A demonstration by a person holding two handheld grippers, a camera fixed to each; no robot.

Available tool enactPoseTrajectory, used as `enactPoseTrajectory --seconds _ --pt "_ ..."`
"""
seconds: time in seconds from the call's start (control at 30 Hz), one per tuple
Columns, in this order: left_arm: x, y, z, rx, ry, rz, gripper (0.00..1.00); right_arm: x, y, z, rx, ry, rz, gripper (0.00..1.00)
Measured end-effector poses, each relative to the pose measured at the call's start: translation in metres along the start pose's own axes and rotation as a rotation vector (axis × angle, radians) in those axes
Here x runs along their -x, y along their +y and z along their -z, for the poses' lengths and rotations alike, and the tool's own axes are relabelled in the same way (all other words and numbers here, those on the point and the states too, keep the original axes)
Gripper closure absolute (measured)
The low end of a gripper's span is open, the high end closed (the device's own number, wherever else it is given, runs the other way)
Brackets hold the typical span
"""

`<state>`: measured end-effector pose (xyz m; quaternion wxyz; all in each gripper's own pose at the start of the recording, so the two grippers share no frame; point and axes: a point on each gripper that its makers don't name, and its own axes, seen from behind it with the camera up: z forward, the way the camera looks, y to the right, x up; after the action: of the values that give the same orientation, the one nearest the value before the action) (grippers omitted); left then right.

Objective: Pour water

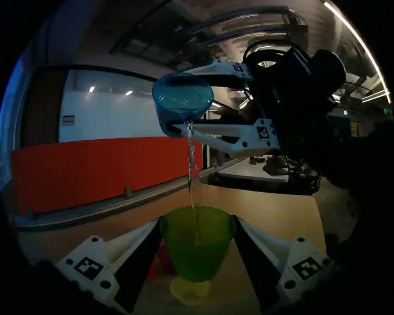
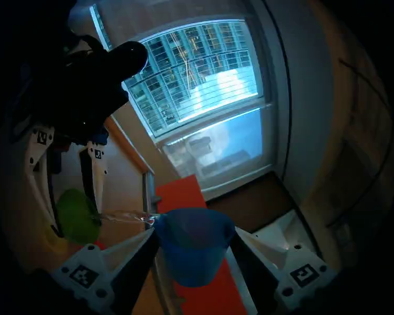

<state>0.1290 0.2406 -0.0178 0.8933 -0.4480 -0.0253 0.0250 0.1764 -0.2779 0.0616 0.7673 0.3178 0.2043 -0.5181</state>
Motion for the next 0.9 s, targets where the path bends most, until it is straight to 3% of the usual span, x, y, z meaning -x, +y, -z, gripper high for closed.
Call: enactPoseTrajectory --seconds 0.9 --pt "-0.0046 0.0032 -0.0011 0.002 0.003 -0.006 0.11 -0.0029 0.0100 -0.0040 0.022 0.000 0.161 0.09"
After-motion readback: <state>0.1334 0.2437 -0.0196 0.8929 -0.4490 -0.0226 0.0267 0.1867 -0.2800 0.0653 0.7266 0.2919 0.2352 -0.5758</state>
